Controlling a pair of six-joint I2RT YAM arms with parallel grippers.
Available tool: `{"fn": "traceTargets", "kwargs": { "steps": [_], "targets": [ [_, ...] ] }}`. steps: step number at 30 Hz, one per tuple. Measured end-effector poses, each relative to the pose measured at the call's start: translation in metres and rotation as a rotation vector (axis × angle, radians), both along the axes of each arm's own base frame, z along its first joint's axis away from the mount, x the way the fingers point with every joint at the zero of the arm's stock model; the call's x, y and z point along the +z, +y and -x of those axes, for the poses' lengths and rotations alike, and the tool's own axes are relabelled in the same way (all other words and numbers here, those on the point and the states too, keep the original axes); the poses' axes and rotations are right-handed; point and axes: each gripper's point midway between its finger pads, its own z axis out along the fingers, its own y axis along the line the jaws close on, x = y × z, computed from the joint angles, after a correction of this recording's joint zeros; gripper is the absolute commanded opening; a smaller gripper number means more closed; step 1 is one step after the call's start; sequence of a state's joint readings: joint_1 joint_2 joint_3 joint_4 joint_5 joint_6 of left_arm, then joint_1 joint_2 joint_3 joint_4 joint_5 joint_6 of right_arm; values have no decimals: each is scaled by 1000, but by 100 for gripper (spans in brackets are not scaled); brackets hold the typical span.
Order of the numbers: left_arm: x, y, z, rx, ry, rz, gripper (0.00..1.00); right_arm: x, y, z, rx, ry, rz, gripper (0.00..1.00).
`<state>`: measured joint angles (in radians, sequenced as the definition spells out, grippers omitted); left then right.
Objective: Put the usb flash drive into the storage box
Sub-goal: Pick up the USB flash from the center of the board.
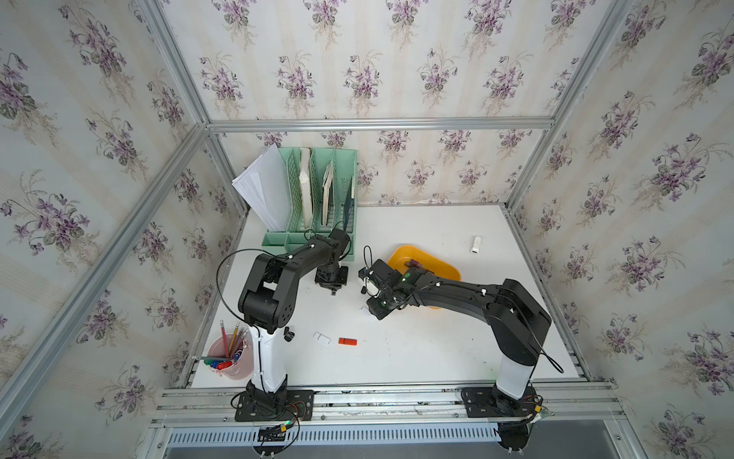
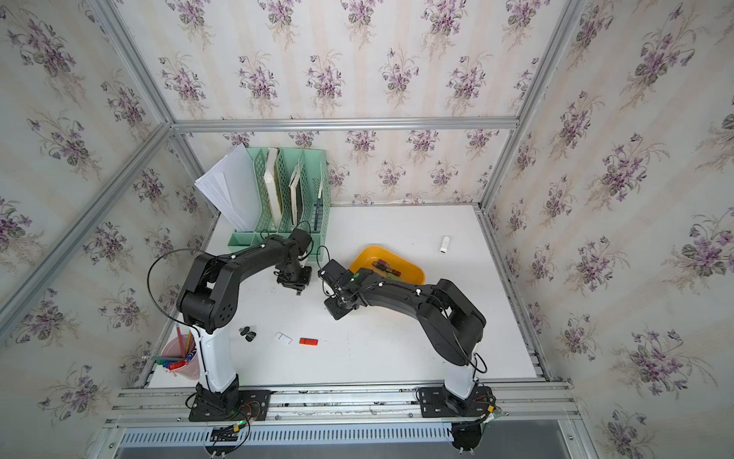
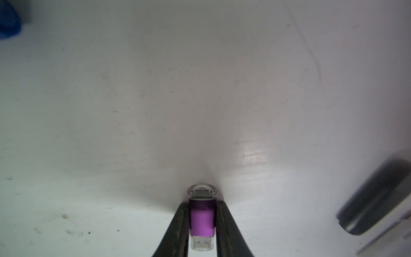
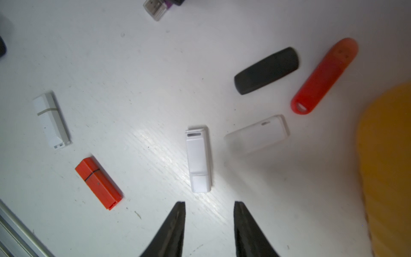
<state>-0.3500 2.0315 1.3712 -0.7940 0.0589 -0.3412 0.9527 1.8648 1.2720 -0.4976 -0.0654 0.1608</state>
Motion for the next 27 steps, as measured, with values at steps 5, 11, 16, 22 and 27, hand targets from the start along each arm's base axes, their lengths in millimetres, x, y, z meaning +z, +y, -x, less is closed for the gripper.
{"fn": "traceTargets", "kwargs": {
  "steps": [5, 11, 16, 22, 27],
  "targets": [
    [-1, 0, 0, 0, -2, 1, 26, -12, 11, 1, 16, 17, 8, 43],
    [-1, 1, 0, 1, -3, 2, 25, -21, 16, -3, 16, 16, 27, 45],
    [-1, 1, 0, 1, -3, 1, 25, -28, 18, -5, 15, 20, 41, 46],
    [-1, 1, 0, 1, -3, 2, 25, -34, 15, -8, 6, 12, 69, 44],
    [-1, 1, 0, 1, -3, 1, 25, -36, 12, -9, 2, -1, 94, 40]
  ]
}}
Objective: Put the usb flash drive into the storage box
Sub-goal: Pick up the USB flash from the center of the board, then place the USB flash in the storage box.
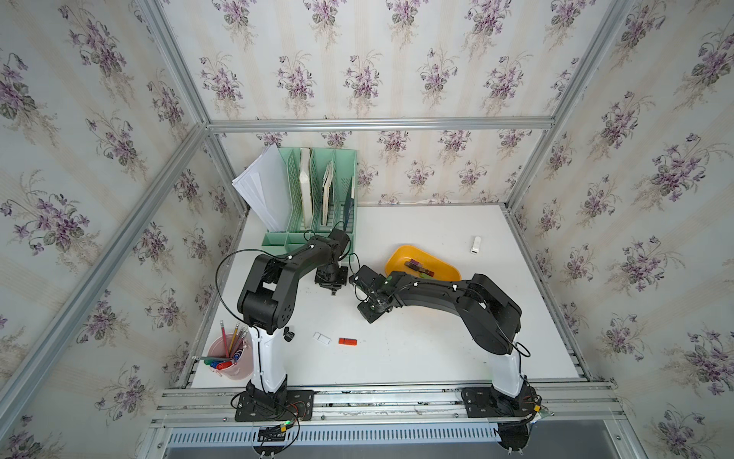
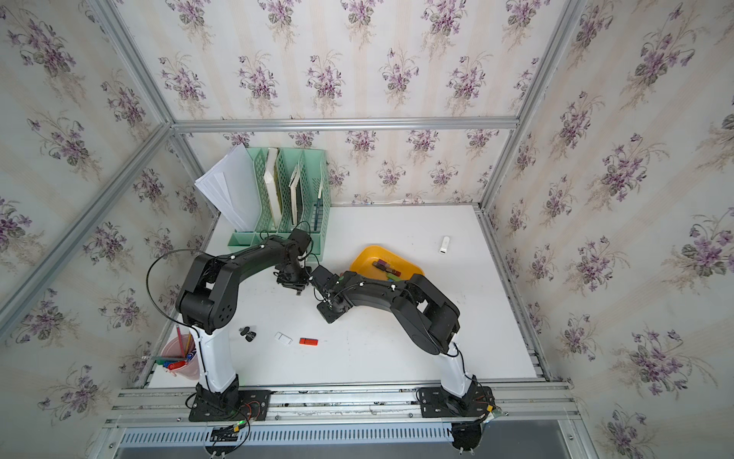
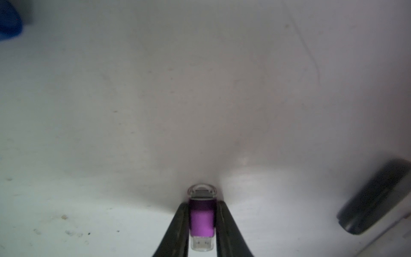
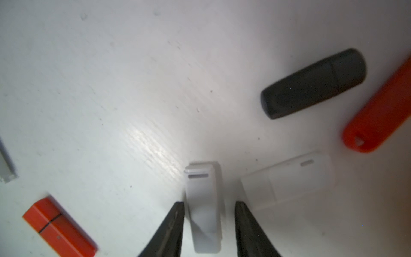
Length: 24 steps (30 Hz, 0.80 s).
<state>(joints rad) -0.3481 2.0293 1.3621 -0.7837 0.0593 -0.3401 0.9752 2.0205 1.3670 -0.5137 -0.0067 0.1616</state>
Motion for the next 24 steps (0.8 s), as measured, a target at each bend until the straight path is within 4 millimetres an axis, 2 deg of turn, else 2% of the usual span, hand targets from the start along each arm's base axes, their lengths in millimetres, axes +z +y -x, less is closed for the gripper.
{"fn": "traceTargets", "kwargs": {
  "steps": [6, 19, 24],
  "targets": [
    [0, 0, 0, 0, 0, 0, 25, -2, 1, 1, 7, -34, 33, 35],
    [0, 0, 0, 0, 0, 0, 25, -2, 5, 3, -1, -46, 40, 17],
    [0, 0, 0, 0, 0, 0, 25, 1, 3, 3, -5, -48, 42, 16]
  ]
}}
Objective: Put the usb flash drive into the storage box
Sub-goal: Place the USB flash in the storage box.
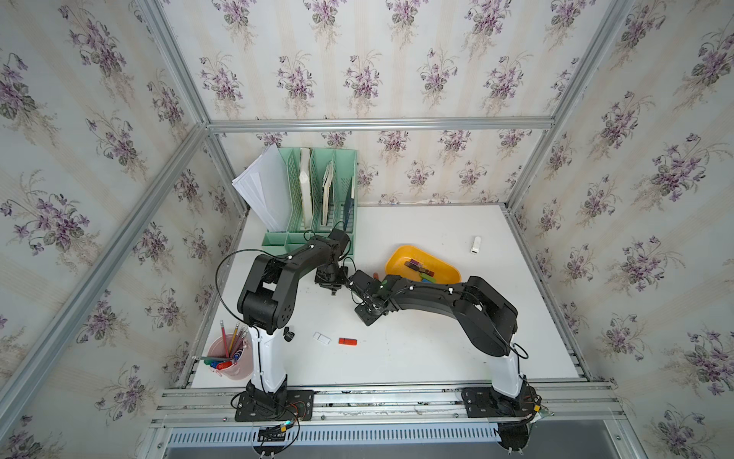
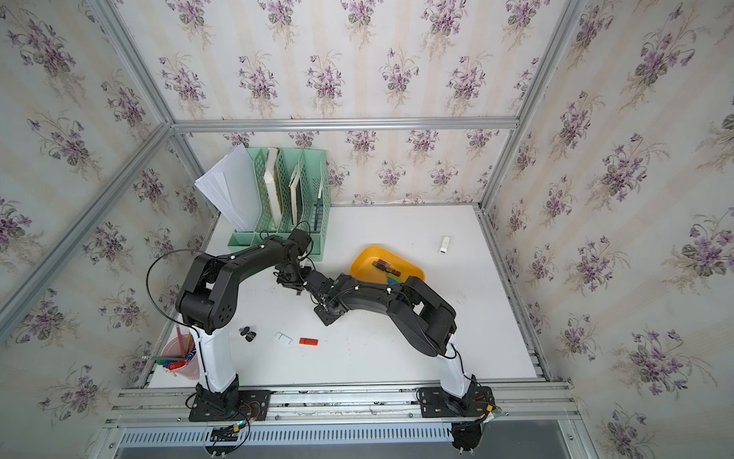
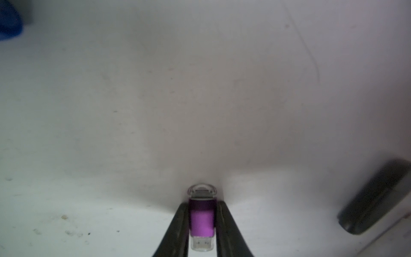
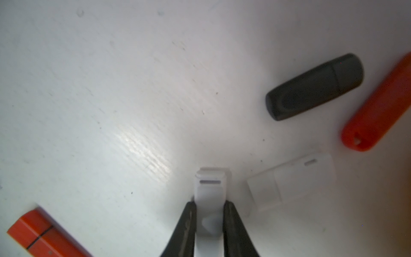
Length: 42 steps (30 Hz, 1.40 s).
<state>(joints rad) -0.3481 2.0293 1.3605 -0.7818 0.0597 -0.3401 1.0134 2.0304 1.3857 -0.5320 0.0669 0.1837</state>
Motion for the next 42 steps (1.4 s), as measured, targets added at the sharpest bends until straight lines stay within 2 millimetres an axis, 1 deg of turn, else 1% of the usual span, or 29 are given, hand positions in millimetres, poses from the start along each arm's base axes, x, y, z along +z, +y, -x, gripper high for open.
{"fn": "traceTargets", "kwargs": {
  "steps": [3, 8, 11, 14, 16, 19, 24, 27, 29, 31, 33, 38, 42],
  "targets": [
    [0, 0, 0, 0, 0, 0, 25, 5, -5, 2, -2, 1, 12, 15],
    [0, 0, 0, 0, 0, 0, 25, 27, -10, -2, -19, -32, -5, 14],
    [0, 0, 0, 0, 0, 0, 25, 42, -18, -11, -44, -59, -10, 14],
    [0, 0, 0, 0, 0, 0, 25, 60, -31, -26, -87, -92, -22, 13],
    [0, 0, 0, 0, 0, 0, 25, 74, -45, -41, -130, -118, -29, 13],
    [0, 0, 0, 0, 2, 0, 25, 89, -68, -63, -183, -154, -27, 13],
    [1, -1, 0, -3, 9, 1, 25, 99, -107, -93, -260, -189, -6, 13],
    [1, -1, 0, -3, 12, 1, 25, 94, -125, -105, -274, -188, 18, 13],
    [0, -1, 0, -3, 17, -1, 25, 88, -134, -112, -280, -181, 32, 13],
    [0, -1, 0, -3, 20, -1, 25, 79, -139, -118, -280, -170, 42, 12],
    [0, -1, 0, -3, 22, -1, 25, 69, -142, -122, -272, -158, 54, 12],
    [0, -2, 1, -4, 24, -2, 25, 41, -143, -126, -241, -110, 78, 12],
    [-1, -3, 1, -5, 29, -5, 25, 25, -145, -135, -243, -92, 83, 12]
  ]
}}
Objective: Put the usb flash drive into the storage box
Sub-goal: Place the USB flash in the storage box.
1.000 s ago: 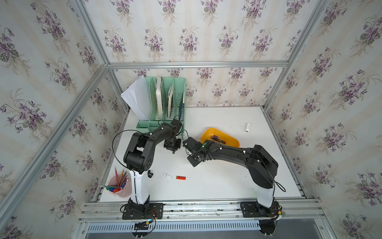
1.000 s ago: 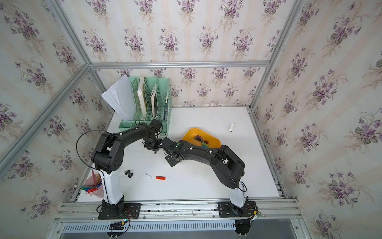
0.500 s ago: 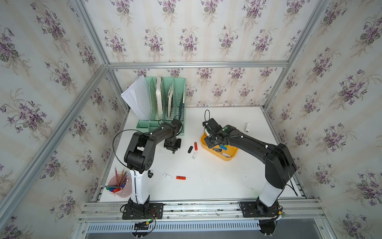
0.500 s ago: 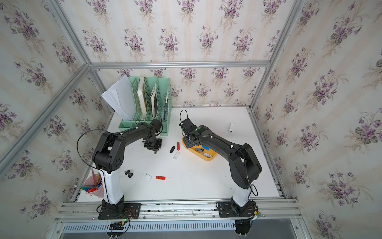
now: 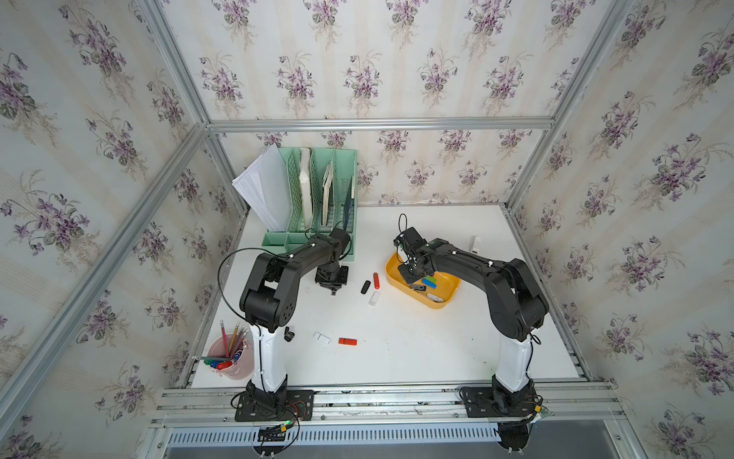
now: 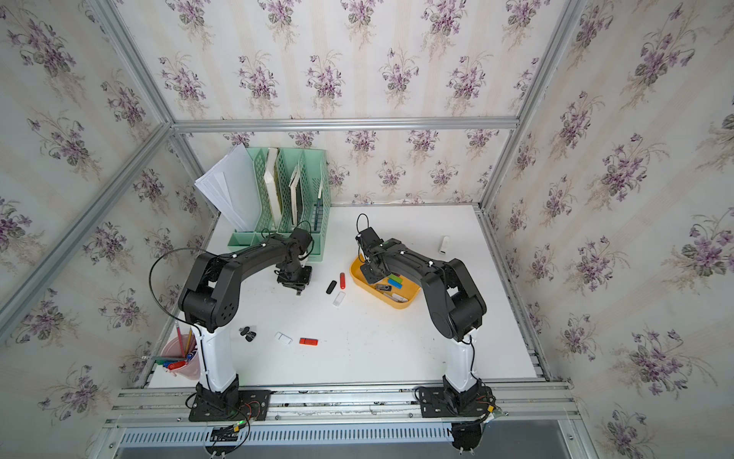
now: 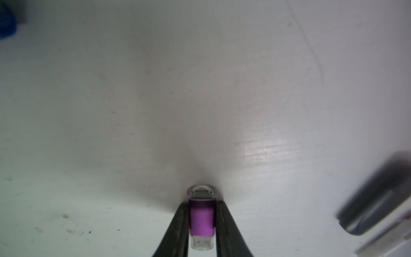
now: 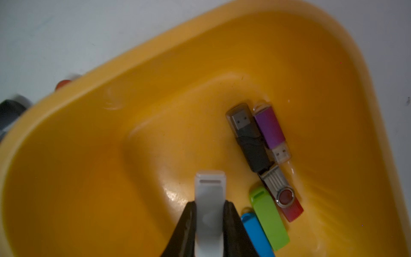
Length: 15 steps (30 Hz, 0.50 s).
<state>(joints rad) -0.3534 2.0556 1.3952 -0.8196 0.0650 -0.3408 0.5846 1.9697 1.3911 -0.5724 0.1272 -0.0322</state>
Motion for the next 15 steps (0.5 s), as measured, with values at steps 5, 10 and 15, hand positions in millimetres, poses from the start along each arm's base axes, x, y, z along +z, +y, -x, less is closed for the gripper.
{"fn": "traceTargets", "kwargs": {
  "steps": [5, 10, 15],
  "targets": [
    [0, 0, 0, 0, 2, -2, 25, -19, -1, -8, 5, 29, 1, 12],
    [1, -1, 0, -1, 5, -3, 25, -22, 0, -15, 4, 30, -14, 13],
    [0, -1, 1, -6, 7, -9, 25, -23, -9, -28, -26, 21, -27, 33]
  ]
}}
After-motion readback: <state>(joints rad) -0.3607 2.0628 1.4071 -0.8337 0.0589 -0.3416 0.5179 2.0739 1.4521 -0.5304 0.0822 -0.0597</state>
